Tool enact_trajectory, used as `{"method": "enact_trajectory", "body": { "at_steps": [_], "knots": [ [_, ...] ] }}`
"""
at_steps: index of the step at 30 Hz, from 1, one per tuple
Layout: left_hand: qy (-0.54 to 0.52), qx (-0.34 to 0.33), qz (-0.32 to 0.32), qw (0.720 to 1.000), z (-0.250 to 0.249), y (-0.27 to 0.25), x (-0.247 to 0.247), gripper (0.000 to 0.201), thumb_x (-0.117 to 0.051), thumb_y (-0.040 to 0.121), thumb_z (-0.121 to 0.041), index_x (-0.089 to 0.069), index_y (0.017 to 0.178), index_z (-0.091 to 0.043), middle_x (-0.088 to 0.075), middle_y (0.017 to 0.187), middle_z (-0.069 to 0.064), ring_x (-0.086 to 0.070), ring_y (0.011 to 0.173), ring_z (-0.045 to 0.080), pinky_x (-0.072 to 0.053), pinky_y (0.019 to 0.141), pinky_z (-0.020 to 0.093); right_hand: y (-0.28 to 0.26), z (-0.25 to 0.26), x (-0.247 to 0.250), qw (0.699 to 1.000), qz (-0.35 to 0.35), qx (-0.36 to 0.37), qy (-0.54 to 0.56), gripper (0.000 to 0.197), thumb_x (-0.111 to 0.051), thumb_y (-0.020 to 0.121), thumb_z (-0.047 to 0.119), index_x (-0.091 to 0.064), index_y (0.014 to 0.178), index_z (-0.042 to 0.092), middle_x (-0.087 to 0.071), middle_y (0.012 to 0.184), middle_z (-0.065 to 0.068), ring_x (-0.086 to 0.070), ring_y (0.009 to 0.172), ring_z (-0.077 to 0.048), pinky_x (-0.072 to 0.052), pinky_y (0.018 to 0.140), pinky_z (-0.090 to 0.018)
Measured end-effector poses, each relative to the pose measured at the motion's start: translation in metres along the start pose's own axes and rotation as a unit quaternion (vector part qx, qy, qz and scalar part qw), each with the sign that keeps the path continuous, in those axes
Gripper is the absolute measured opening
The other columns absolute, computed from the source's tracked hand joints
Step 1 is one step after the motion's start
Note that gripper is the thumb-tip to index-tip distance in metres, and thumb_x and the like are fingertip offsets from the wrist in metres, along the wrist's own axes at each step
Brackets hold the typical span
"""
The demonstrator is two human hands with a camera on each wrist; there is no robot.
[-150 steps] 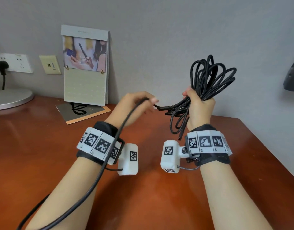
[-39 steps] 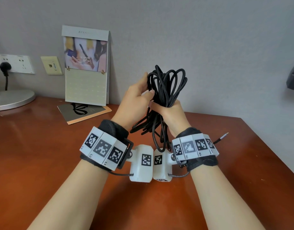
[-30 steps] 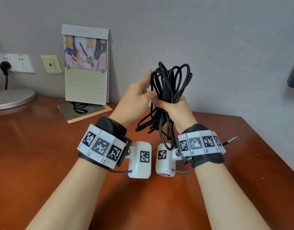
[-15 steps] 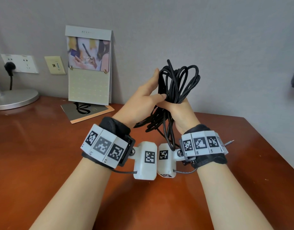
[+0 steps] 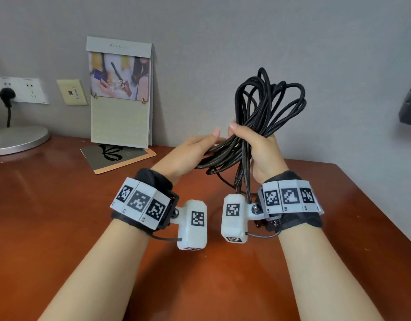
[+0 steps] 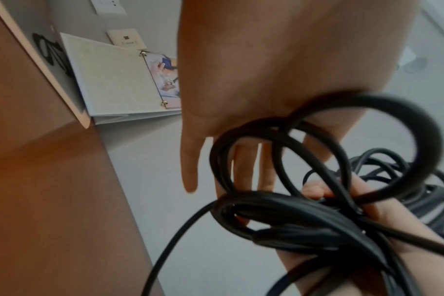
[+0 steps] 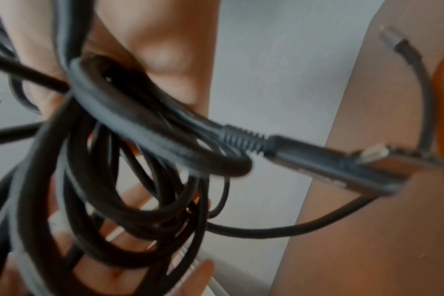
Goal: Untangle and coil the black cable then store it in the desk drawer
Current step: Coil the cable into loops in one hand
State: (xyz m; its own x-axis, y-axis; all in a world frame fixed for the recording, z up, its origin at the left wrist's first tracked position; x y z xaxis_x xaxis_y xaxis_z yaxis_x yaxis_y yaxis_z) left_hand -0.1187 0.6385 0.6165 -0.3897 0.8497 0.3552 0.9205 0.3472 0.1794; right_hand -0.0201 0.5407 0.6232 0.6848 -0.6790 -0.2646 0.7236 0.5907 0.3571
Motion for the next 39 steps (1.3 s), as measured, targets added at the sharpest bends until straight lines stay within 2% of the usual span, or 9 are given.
{"method": "enact_trajectory", "body": {
  "at_steps": [5, 7, 11, 13, 18, 22, 29, 34, 39],
  "knots": [
    [0.017, -0.011, -0.032, 0.999, 0.0, -0.001, 0.004, 0.031, -0.045, 0.097, -0.036, -0.069, 0.106, -0.017, -0.073, 0.097, -0.003, -0.067, 0.093, 0.007, -0.047, 0.093, 0.026, 0.0, -0.005, -0.003, 1.0, -0.001, -0.008, -0.007, 0.004, -0.067, 0.083, 0.008, -0.064, 0.082, 0.006, -0.064, 0.069, 0.001, -0.064, 0.069, -0.013, -0.052, 0.068, -0.026],
    [0.028, -0.02, -0.03, 0.999, -0.002, -0.002, 0.004, 0.029, -0.044, 0.098, -0.036, -0.068, 0.105, -0.022, -0.072, 0.094, -0.008, -0.066, 0.088, 0.001, -0.047, 0.087, 0.017, 0.0, -0.005, -0.005, 1.0, 0.001, -0.002, -0.023, 0.004, -0.068, 0.082, 0.008, -0.065, 0.08, 0.009, -0.066, 0.07, 0.001, -0.065, 0.072, -0.015, -0.052, 0.071, -0.03],
    [0.059, -0.022, -0.021, 0.998, -0.002, -0.002, 0.008, 0.032, -0.046, 0.097, -0.036, -0.069, 0.106, -0.016, -0.073, 0.097, 0.001, -0.067, 0.092, 0.013, -0.048, 0.087, 0.024, 0.0, -0.003, -0.003, 0.999, -0.011, 0.009, -0.039, 0.007, -0.069, 0.081, 0.007, -0.065, 0.078, 0.011, -0.066, 0.069, 0.001, -0.065, 0.073, -0.016, -0.053, 0.078, -0.035],
    [0.059, -0.025, -0.024, 0.998, -0.001, -0.001, 0.01, 0.029, -0.047, 0.097, -0.034, -0.069, 0.102, -0.015, -0.071, 0.091, -0.001, -0.066, 0.085, 0.01, -0.047, 0.084, 0.022, 0.0, -0.002, -0.002, 0.999, -0.018, 0.014, -0.037, 0.009, -0.069, 0.08, 0.006, -0.066, 0.076, 0.013, -0.066, 0.069, 0.003, -0.064, 0.074, -0.016, -0.053, 0.082, -0.038],
    [0.153, -0.045, -0.076, 0.984, -0.001, 0.001, 0.015, 0.029, -0.05, 0.096, -0.034, -0.068, 0.094, -0.012, -0.068, 0.083, 0.006, -0.058, 0.071, 0.012, -0.047, 0.074, 0.027, -0.003, 0.003, -0.005, 0.993, -0.03, 0.065, -0.094, 0.018, -0.069, 0.081, 0.005, -0.063, 0.07, 0.018, -0.064, 0.066, 0.008, -0.063, 0.066, -0.002, -0.051, 0.068, -0.019],
    [0.173, -0.059, -0.071, 0.981, -0.003, -0.001, 0.02, 0.027, -0.053, 0.094, -0.032, -0.069, 0.086, -0.012, -0.068, 0.079, 0.004, -0.057, 0.067, 0.008, -0.046, 0.073, 0.025, -0.003, 0.002, -0.003, 0.99, -0.067, 0.075, -0.099, 0.02, -0.07, 0.081, 0.007, -0.062, 0.068, 0.02, -0.062, 0.067, 0.008, -0.061, 0.065, -0.002, -0.049, 0.069, -0.019],
    [0.161, -0.068, -0.052, 0.983, -0.004, -0.001, 0.018, 0.02, -0.052, 0.096, -0.023, -0.065, 0.084, -0.016, -0.065, 0.075, -0.006, -0.056, 0.069, 0.004, -0.044, 0.072, 0.018, -0.002, 0.007, -0.003, 0.983, -0.069, 0.11, -0.132, 0.023, -0.069, 0.082, 0.008, -0.06, 0.065, 0.02, -0.06, 0.065, 0.008, -0.058, 0.064, -0.001, -0.049, 0.068, -0.017],
    [0.127, -0.042, -0.063, 0.989, 0.005, 0.001, 0.022, 0.012, -0.053, 0.095, -0.017, -0.064, 0.099, -0.017, -0.063, 0.081, -0.004, -0.055, 0.07, 0.014, -0.042, 0.076, 0.027, 0.001, 0.011, 0.011, 0.98, -0.132, 0.116, -0.091, 0.024, -0.068, 0.082, 0.007, -0.059, 0.066, 0.023, -0.059, 0.067, 0.011, -0.057, 0.066, -0.001, -0.046, 0.072, -0.019],
    [0.185, -0.027, -0.059, 0.981, 0.015, 0.005, 0.023, 0.008, -0.058, 0.092, -0.021, -0.065, 0.096, -0.019, -0.07, 0.097, 0.001, -0.063, 0.096, 0.015, -0.046, 0.095, 0.032, 0.001, 0.019, 0.023, 0.97, -0.182, 0.138, -0.083, 0.028, -0.068, 0.083, 0.006, -0.056, 0.064, 0.023, -0.056, 0.064, 0.01, -0.053, 0.055, 0.008, -0.045, 0.061, -0.009]
  ]
}}
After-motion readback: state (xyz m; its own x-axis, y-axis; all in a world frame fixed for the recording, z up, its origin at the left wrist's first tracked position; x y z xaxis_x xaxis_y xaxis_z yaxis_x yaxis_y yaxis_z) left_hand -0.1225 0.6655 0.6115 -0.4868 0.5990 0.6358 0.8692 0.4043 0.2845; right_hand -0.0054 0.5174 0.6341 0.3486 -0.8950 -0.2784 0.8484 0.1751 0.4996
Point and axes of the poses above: each hand's wrist, its own y-axis towards the middle knuckle, its own x-axis out of the back of the hand, z = x × y, the point moved 4 cm from there along y, towards the middle knuckle
